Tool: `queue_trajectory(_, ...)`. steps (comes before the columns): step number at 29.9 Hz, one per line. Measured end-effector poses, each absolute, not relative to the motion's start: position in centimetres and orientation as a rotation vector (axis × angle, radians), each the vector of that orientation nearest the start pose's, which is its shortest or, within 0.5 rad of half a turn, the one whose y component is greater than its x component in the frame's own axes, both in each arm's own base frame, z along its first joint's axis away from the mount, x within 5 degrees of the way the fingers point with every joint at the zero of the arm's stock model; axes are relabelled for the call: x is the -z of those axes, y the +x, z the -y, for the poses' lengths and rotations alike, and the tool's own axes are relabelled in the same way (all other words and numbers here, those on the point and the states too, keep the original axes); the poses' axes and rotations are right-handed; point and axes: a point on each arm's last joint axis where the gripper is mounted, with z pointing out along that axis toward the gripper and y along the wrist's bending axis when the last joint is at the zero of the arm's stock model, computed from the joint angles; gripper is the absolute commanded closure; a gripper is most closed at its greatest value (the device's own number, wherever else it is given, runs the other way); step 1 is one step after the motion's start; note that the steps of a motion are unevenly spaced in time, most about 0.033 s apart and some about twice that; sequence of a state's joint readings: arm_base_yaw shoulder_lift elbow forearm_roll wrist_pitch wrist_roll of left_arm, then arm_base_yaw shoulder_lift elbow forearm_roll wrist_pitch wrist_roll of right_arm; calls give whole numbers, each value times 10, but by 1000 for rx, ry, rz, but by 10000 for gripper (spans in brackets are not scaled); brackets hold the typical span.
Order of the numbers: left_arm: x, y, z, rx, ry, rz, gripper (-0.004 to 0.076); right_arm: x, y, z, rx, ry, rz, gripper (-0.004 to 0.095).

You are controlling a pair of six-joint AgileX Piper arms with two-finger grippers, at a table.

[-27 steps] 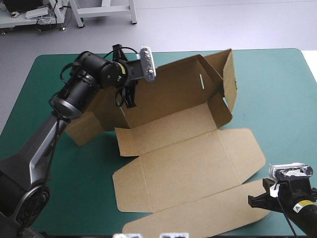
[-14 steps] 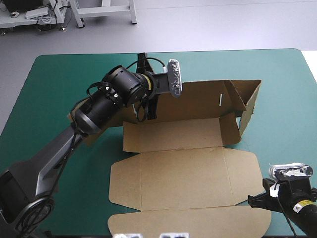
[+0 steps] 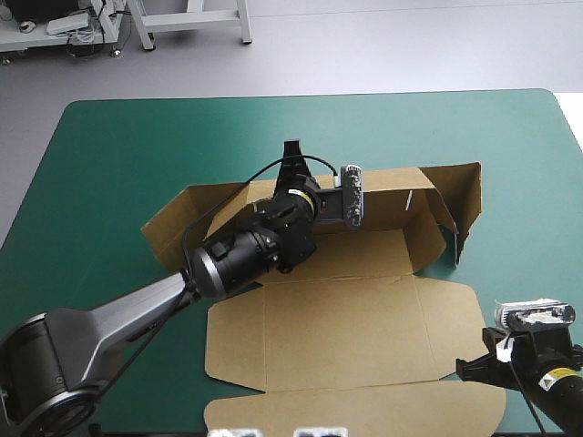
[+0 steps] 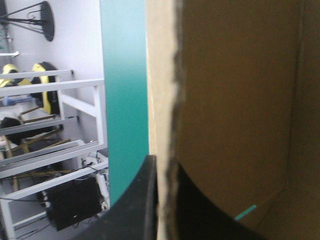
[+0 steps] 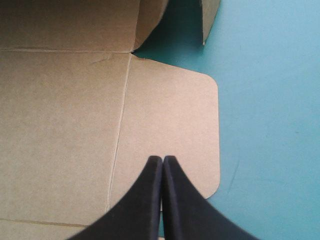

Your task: Fold the box

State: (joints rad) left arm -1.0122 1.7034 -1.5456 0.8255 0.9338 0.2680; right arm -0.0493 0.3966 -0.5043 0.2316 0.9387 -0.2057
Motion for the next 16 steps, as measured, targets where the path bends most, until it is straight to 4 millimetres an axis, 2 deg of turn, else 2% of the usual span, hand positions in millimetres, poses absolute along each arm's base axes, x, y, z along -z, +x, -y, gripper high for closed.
queue_trajectory(8,-319,225,304,-770,1555,-1473,733,-278,63,-14,-155,-116,-2288,926)
queue_trajectory(16,-314,221,306,-747,1487,-1481,733,-279,63,-14,-172,-78,-2288,926)
